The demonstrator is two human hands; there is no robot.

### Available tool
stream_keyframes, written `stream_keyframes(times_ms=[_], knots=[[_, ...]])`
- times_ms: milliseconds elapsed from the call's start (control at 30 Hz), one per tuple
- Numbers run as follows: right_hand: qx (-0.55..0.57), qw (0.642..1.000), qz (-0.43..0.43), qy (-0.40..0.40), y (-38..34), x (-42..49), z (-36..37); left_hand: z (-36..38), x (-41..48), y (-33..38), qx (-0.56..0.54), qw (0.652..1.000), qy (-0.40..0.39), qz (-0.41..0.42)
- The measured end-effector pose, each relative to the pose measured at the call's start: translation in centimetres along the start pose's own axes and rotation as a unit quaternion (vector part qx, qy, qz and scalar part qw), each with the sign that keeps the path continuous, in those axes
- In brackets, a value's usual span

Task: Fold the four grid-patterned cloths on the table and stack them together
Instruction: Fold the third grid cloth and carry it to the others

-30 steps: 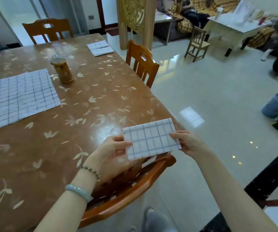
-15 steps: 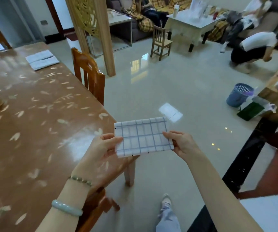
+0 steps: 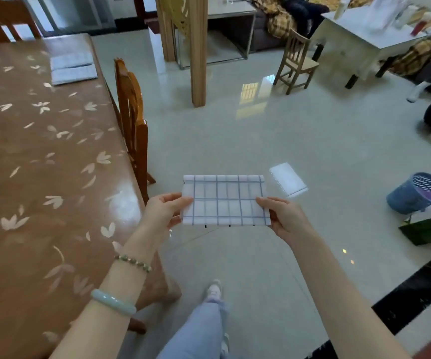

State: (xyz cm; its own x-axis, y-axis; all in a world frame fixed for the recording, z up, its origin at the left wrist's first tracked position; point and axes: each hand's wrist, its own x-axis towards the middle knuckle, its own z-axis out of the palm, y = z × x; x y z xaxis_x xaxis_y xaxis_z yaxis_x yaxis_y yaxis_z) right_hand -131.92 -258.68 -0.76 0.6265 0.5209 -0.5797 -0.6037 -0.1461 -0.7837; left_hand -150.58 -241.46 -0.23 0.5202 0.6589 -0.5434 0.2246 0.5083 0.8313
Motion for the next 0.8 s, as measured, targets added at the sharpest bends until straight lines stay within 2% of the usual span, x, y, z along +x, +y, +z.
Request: stream_keyframes(times_ms=[233,500,633,800], knots=[[-0.04,0.998,0.018,-0.039,-6.4,12.1,3.8,2.2,10.1,4.5,-0.035,0.998,0.049,0.023],[-0.084,0.992,0.03,-0.085,-17.7,26.0,12.6,3.1,21.8,15.0,-0.074,0.989,0.125,0.033],[-0.109,0.983,0.035,-0.146,-21.7,31.9,17.1,2.7,25.6,19.9,-0.093,0.98,0.167,0.047],[-0.127,0.975,0.049,-0.177,-25.1,40.4,23.2,2.1,32.2,24.4,-0.13,0.966,0.218,0.046]])
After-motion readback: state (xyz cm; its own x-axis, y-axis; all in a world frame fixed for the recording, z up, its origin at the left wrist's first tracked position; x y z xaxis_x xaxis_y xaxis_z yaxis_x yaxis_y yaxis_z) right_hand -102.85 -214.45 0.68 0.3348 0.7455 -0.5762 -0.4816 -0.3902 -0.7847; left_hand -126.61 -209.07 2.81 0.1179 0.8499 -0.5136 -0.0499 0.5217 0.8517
